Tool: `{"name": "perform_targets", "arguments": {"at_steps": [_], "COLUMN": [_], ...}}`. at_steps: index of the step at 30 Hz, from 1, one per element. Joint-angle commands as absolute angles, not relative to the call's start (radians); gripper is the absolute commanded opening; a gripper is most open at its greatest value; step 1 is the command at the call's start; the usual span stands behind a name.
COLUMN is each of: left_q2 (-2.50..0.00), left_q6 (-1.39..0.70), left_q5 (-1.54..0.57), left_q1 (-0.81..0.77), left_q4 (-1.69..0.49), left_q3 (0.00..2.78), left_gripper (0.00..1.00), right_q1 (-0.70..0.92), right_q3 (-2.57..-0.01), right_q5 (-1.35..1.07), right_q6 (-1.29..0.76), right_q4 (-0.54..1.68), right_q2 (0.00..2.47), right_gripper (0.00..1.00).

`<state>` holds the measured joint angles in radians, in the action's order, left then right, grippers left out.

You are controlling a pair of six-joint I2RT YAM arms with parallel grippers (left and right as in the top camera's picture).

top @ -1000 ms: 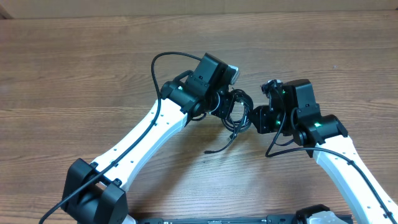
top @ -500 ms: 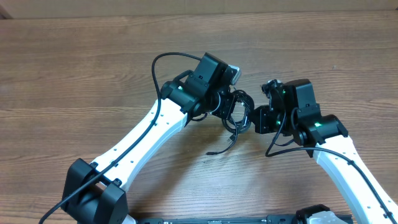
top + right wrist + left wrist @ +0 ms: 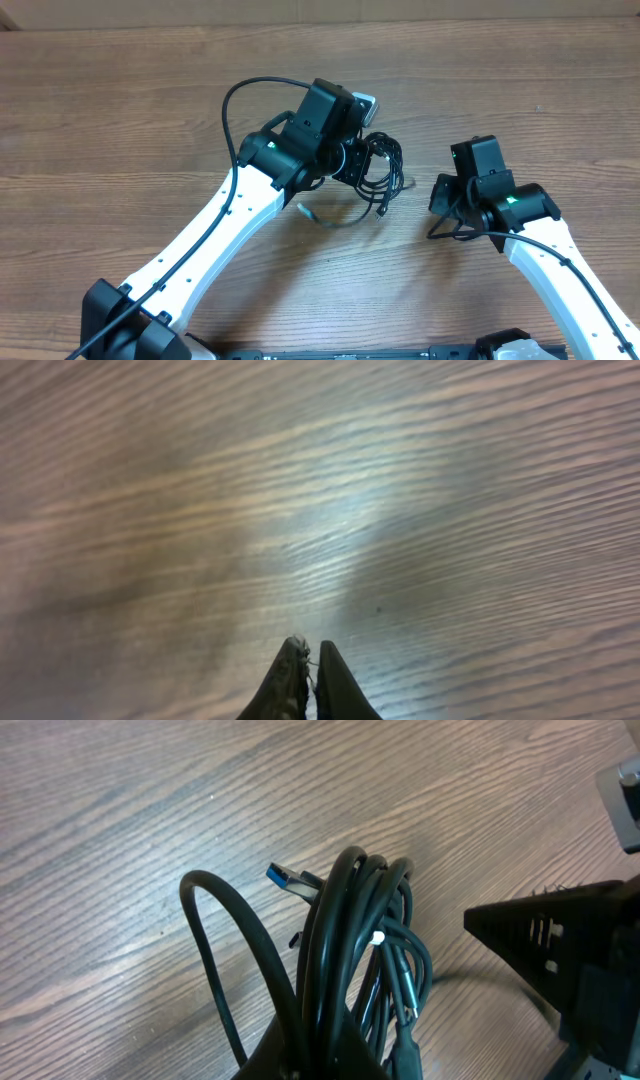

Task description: Untangle cables

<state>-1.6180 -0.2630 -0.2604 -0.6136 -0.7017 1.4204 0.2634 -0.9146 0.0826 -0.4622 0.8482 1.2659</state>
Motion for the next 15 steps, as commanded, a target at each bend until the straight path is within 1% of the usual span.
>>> {"name": "perform_targets", "arguments": {"at_steps": [1, 2, 4, 6, 10, 15], "left_q2": [-1.598, -1.598, -1.598, -1.598, -1.598, -1.598], "left_q6": [-0.277, -0.276, -0.276, -0.273, -0.273, -0.273], "left_q5": [-0.252, -0.252, -0.252, -0.251, -0.251, -0.252], "left_q1": [-0.613, -0.614, -0.615, -0.615, -0.615, -0.616], "left_q4": [-0.704, -0.706, -0.706, -0.706, -0.707, -0.707], "left_q3": [1.443, 1.443, 1.443, 1.443, 1.443, 1.443], "left_gripper": [0.04, 0.04, 0.05, 0.04, 0.04, 0.04], "right_q1": [0.262, 0.262, 0.262, 0.262, 0.262, 0.262], "right_q3": [-0.927, -0.928, -0.934, -0.949, -0.985, -1.021], "right_q5": [0.030, -0.054, -0.193, -0.281, -0.320, -0.377], "right_q6": [-0.440, -0.372, -0.270, -0.248, -0.233, -0.199], "right_q4": [0.806, 0.785, 0.762, 0.757, 0.757, 0.745], "right_q2": [1.258, 1.257, 1.257, 1.257, 1.251, 1.226], "right_gripper": [0.08, 0.12, 0.23, 0.29, 0.34, 0.34]}}
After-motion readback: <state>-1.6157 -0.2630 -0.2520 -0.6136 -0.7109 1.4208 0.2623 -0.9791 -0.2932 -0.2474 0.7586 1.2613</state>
